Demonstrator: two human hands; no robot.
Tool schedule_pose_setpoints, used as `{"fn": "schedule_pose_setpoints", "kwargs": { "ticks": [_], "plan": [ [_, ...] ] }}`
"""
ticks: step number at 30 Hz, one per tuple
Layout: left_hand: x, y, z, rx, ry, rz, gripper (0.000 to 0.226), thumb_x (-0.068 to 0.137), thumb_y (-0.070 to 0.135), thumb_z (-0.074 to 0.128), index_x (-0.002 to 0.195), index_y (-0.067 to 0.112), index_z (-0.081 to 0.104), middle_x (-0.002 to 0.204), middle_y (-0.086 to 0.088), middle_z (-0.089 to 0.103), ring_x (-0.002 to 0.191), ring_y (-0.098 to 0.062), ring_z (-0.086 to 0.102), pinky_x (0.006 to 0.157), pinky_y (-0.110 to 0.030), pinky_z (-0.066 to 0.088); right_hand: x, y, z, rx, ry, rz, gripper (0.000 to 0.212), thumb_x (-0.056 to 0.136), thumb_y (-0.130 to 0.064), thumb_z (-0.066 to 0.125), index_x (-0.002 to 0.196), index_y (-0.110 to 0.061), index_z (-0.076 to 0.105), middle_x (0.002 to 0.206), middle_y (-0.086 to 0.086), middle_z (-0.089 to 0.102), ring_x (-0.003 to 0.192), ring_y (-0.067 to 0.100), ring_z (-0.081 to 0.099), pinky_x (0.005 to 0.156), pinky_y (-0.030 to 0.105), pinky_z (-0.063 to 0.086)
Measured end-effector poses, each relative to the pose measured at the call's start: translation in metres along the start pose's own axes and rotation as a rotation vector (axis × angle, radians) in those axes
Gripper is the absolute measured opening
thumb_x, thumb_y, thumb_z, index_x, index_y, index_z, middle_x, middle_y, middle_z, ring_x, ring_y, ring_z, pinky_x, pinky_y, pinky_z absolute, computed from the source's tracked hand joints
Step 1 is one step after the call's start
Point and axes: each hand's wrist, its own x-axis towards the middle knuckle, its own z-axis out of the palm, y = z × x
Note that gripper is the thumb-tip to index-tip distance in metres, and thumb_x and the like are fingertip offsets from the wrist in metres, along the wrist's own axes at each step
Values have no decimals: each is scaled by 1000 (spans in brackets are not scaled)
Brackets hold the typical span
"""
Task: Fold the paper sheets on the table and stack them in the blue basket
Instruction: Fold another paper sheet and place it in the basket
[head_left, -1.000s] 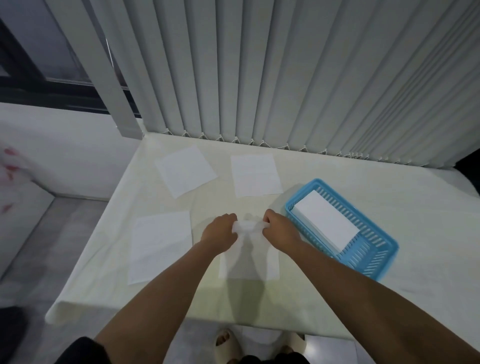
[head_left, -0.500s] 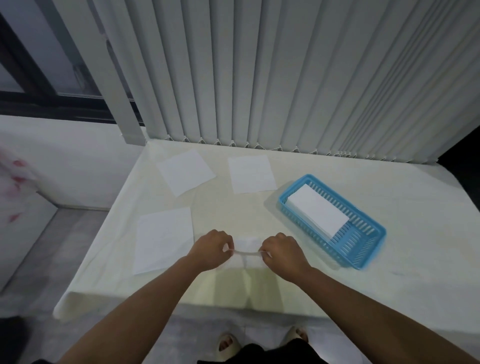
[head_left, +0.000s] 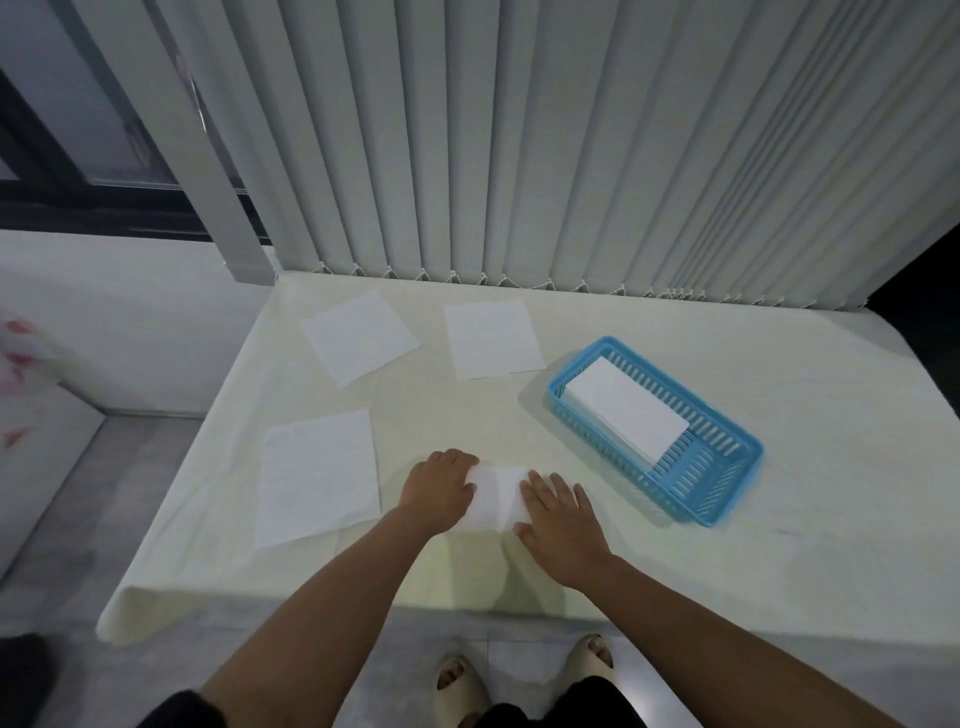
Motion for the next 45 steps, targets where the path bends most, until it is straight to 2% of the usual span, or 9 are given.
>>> {"fn": "schedule_pose_setpoints", "kwargs": {
  "ticks": [3,10,16,19,25,29,32,39,45],
  "plan": [
    [10,6,1,47,-11,-29,47,93,33,48,138,22,41,136,-2,49,125,-24,47,100,-36,39,-1,2,1,11,6,-9,61,100,-40,24,153,-16,6,163,4,0,149,29,2,119,47,1],
    [38,11,-25,-127,-140,-133,24,88,25,52,110,16,60,123,-2,62,114,-24,56,86,-30,44,-3,2,-24,248,78,82,58,99,-39,34,152,-20,19,161,0,16,146,25,18,120,41,16],
    [55,27,-72,-794,-23,-294,14,85,9,57,99,9,54,106,-14,59,88,-29,59,66,-34,53,-7,-7,-67,833,184,315,28,96,-36,47,112,-18,61,113,-1,65,104,16,60,93,32,46],
    [58,49,-89,-1202,-5,-312,20,86,-2,58,105,5,55,116,-22,63,96,-32,63,83,-42,55,-1,-11,-86,1201,169,472,36,94,-42,49,94,-9,65,98,6,69,84,18,61,84,34,48],
    [66,98,-98,-1558,17,-254,13,91,0,55,84,10,62,97,-13,67,82,-21,64,77,-29,53,18,2,-116,1851,257,603,32,89,-46,60,97,-15,67,93,2,71,84,18,63,72,28,50],
    [77,120,-94,-1658,-89,-238,11,90,4,57,85,13,61,91,-5,67,81,-17,61,74,-26,49,21,30,-137,1827,488,584,23,90,-18,62,69,-11,54,63,6,55,53,14,46,53,23,41],
    [93,131,-91,-1750,-109,-291,9,92,10,58,83,13,57,90,-8,65,79,-19,61,75,-30,48,19,56,-142,1659,525,604,30,88,-12,63,60,-11,51,56,5,54,52,16,45,57,28,41],
    [129,136,-99,-1572,-47,-382,22,92,21,60,110,7,62,100,-8,67,98,-22,63,94,-33,48,8,115,-126,1516,532,669,25,85,-14,68,61,-9,63,58,6,58,56,15,50,61,29,44],
    [143,128,-85,-908,69,-253,27,89,25,59,105,8,72,115,-8,69,103,-23,62,97,-33,46,-1,139,-98,1409,461,755,28,84,-13,69,57,-10,62,51,2,56,46,11,47,49,23,36]
  ]
}}
